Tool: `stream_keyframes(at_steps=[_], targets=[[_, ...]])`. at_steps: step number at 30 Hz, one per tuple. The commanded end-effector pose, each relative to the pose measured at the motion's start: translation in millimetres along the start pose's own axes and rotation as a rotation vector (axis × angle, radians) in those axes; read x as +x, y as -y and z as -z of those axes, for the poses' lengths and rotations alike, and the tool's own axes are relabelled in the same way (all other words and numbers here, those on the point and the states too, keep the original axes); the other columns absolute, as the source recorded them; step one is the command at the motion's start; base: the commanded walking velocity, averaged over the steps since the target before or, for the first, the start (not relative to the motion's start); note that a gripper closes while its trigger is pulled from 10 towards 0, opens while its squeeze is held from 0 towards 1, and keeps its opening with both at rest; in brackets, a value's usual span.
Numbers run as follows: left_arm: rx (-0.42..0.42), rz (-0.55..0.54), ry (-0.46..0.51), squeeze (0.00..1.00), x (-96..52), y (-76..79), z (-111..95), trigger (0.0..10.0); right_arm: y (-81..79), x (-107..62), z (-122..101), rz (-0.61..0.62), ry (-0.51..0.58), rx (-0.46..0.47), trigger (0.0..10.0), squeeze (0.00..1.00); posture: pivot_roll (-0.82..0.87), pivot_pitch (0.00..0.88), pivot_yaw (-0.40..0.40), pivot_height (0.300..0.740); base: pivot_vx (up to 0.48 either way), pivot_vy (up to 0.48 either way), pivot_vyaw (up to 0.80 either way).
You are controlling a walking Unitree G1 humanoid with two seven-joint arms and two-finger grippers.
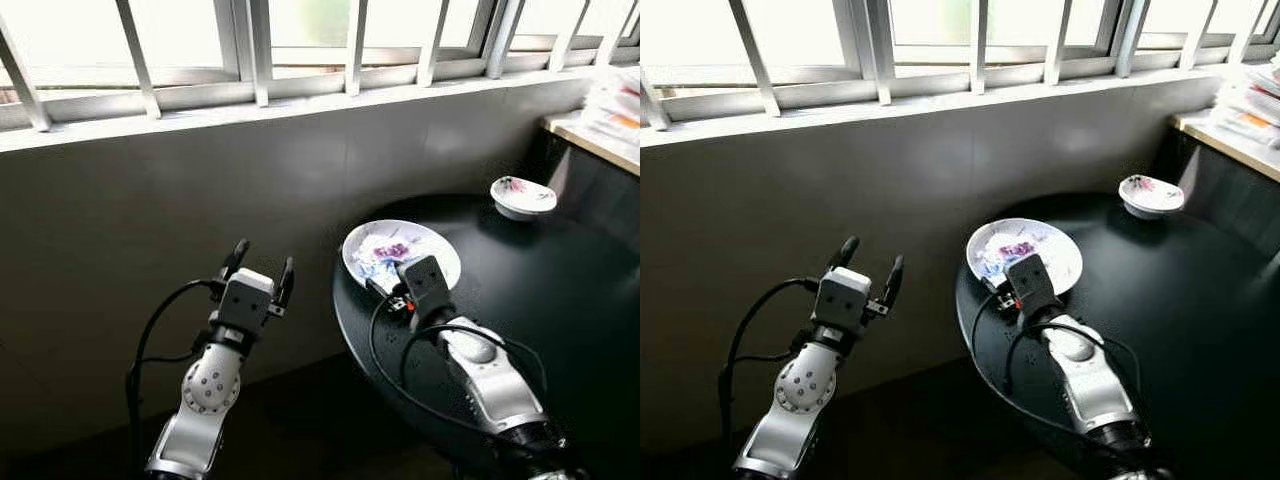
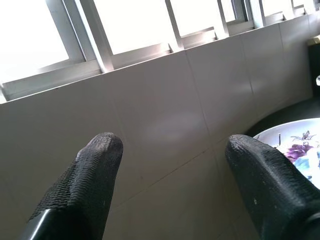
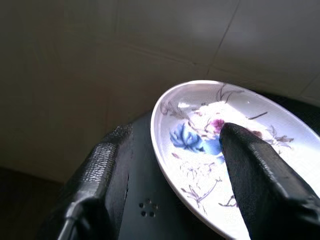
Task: Kitchen organization
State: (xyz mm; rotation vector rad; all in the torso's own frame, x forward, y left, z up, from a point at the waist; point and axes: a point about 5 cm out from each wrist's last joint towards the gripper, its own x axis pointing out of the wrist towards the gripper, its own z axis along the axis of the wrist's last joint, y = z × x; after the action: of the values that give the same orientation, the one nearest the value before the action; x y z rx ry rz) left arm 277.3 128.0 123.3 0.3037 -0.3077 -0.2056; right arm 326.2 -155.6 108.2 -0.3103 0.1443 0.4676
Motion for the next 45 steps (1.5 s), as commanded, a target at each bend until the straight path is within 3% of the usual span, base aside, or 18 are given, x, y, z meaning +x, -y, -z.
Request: stream_keyframes(at_steps=[1, 3, 7, 10, 18, 22, 26, 30, 39, 40, 41, 45], targets=[[-0.006, 0.01, -0.012, 0.0, 1.0, 2.1, 1.4, 10.0, 9.4, 0.9, 2.4, -0.022, -0.041, -0.01, 10.0, 0.0, 0.02, 0.0, -0.029, 0.74, 0.0, 0.0, 0.0], [-0.008, 0.011, -0.014, 0.0, 1.4, 2.6, 1.7, 10.0, 22.4, 1.8, 6.9, -0.085, -0.108, -0.041, 10.0, 0.0, 0.02, 0.0, -0.032, 0.74, 0.0, 0.0, 0.0], [-0.01, 0.009, -0.017, 0.0, 1.5, 2.7, 2.1, 10.0, 24.6, 2.8, 8.6, -0.199, -0.136, -0.034, 10.0, 0.0, 0.02, 0.0, -0.033, 0.74, 0.0, 0.0, 0.0], [-0.01, 0.012, -0.017, 0.0, 1.6, 3.6, 2.0, 10.0, 35.8, 7.5, 14.4, -0.181, -0.198, -0.095, 10.0, 0.0, 0.04, 0.0, -0.039, 0.74, 0.0, 0.0, 0.0], [-0.008, 0.008, -0.026, 0.0, -0.4, 1.8, 3.2, 10.0, 44.6, 11.2, 15.2, -0.224, -0.247, -0.082, 10.0, 0.0, 0.04, 0.0, -0.037, 0.74, 0.0, 0.0, 0.0], [-0.008, 0.012, -0.029, 0.0, -1.0, 2.5, 3.8, 10.0, 49.8, 13.2, 13.7, -0.212, -0.267, -0.132, 10.0, 0.0, 0.05, 0.0, -0.037, 0.74, 0.0, 0.0, 0.0], [-0.008, 0.013, -0.035, 0.0, -1.7, 2.5, 4.6, 10.0, 50.6, 13.6, 16.3, -0.224, -0.3, -0.122, 10.0, 0.0, 0.05, 0.0, -0.037, 0.74, 0.0, 0.0, 0.0], [-0.008, 0.015, -0.041, 0.0, -2.5, 3.1, 5.3, 10.0, 50.4, 11.5, 25.1, -0.208, -0.335, -0.025, 10.0, 0.0, 0.06, 0.0, -0.041, 0.74, 0.0, 0.0, 0.0], [-0.009, 0.009, -0.052, 0.0, -4.0, 2.9, 7.0, 10.0, 52.3, 1.0, 42.5, -0.218, -0.415, -0.026, 10.0, 0.0, 0.06, 0.0, -0.044, 0.74, 0.0, 0.0, 0.0], [-0.009, 0.009, -0.053, 0.0, -4.1, 3.2, 7.2, 10.0, 52.7, 0.3, 43.4, -0.217, -0.421, -0.029, 2.7, 0.0, 0.06, 0.0, -0.044, 0.74, 0.0, 0.0, 0.0], [-0.009, 0.01, -0.054, 0.0, -4.2, 3.4, 7.3, 10.0, 53.4, 0.0, 43.4, -0.213, -0.418, -0.036, 0.0, 0.0, 0.06, 0.0, -0.044, 0.74, 0.0, 0.0, 0.0], [-0.008, 0.007, -0.055, 0.0, -4.6, 3.3, 7.6, 10.0, 57.4, -0.5, 43.5, -0.18, -0.438, -0.103, 0.0, 0.0, 0.06, 0.0, -0.043, 0.74, 0.0, 0.0, 0.0]])
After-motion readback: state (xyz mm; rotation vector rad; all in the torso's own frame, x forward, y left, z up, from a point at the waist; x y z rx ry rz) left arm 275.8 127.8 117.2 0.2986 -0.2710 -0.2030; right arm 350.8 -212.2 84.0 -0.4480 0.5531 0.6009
